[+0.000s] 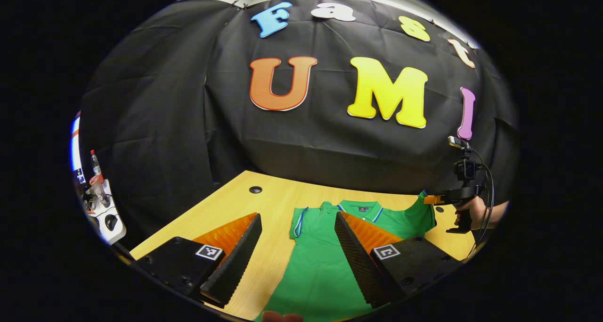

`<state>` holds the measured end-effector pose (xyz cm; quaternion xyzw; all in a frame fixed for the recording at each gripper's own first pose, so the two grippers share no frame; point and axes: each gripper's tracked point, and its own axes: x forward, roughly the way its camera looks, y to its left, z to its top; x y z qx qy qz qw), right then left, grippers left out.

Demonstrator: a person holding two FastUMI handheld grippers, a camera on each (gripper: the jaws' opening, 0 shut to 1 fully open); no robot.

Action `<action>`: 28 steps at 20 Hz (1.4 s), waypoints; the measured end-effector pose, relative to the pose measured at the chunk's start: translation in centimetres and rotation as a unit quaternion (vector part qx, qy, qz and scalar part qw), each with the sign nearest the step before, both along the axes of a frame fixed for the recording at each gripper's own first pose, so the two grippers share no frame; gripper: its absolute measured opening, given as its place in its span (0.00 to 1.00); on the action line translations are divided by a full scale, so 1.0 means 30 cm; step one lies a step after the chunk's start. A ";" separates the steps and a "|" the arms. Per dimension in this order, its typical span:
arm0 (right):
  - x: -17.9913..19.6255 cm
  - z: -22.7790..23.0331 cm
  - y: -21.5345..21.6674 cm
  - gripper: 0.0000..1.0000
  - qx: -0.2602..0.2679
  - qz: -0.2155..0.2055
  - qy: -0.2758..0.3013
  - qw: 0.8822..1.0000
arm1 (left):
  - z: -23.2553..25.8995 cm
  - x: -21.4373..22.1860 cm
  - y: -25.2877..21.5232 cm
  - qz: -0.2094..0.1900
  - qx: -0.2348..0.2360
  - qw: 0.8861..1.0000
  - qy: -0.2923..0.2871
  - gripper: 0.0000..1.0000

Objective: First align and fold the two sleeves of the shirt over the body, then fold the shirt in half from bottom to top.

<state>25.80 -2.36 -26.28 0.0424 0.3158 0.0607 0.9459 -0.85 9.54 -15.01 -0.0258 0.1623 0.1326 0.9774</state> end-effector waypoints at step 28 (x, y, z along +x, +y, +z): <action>-0.474 0.383 0.138 0.84 0.006 0.031 -0.057 0.998 | -0.153 0.389 0.047 -0.159 0.024 0.987 -0.009 0.99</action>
